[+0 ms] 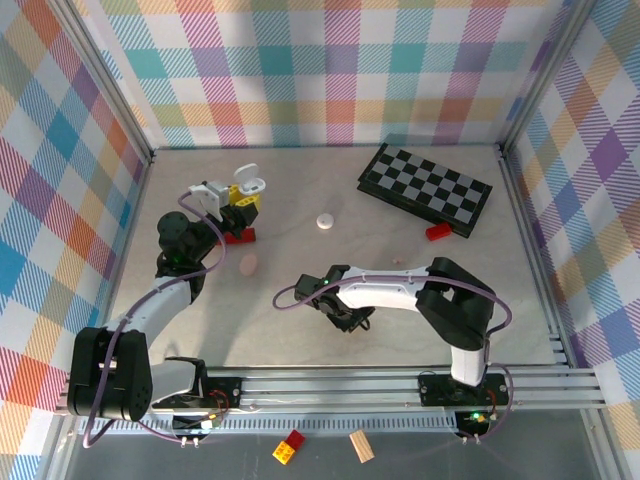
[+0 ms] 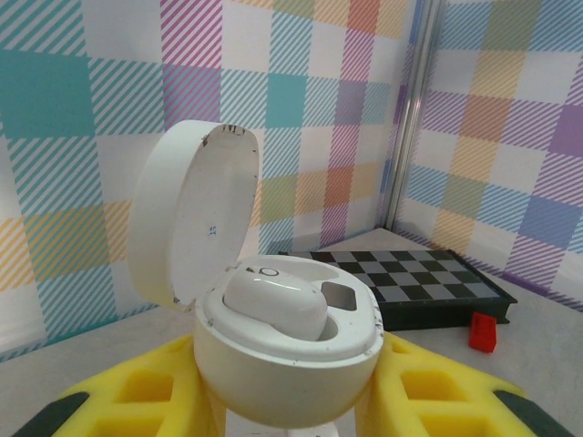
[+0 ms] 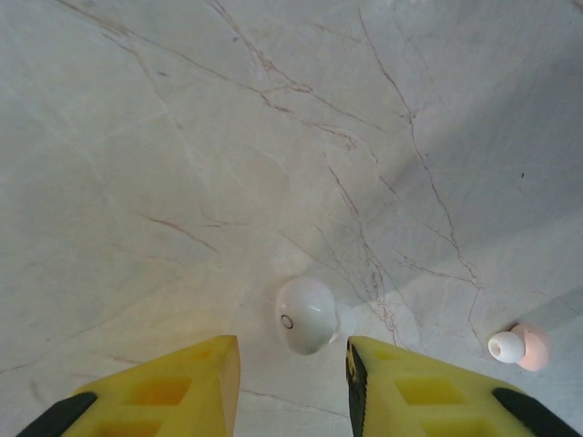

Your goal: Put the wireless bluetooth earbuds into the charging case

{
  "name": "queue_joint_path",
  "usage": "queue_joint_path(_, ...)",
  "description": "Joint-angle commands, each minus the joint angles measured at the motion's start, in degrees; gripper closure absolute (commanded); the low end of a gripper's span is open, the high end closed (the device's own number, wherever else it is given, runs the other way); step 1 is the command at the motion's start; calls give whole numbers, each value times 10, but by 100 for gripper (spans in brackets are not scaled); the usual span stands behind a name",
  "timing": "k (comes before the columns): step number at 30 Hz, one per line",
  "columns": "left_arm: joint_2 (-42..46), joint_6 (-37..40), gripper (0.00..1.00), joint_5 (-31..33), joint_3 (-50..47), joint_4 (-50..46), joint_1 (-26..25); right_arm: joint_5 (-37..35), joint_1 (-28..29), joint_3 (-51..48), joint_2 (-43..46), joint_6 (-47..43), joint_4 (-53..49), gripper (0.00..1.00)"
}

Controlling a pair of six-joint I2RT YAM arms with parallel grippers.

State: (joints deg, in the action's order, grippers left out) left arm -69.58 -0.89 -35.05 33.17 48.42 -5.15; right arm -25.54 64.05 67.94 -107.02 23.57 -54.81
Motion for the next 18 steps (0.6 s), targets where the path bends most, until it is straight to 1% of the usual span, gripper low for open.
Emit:
queue_joint_path(1, 8, -10, 66, -9, -5, 32, 5, -26, 2, 12, -7, 7, -19, 68)
queue_joint_path(13, 9, -10, 66, -15, -5, 28, 5, -36, 2, 18, -30, -2, -7, 70)
queue_joint_path(18, 6, -9, 66, -20, -4, 28, 5, -42, 2, 26, -44, -4, -2, 73)
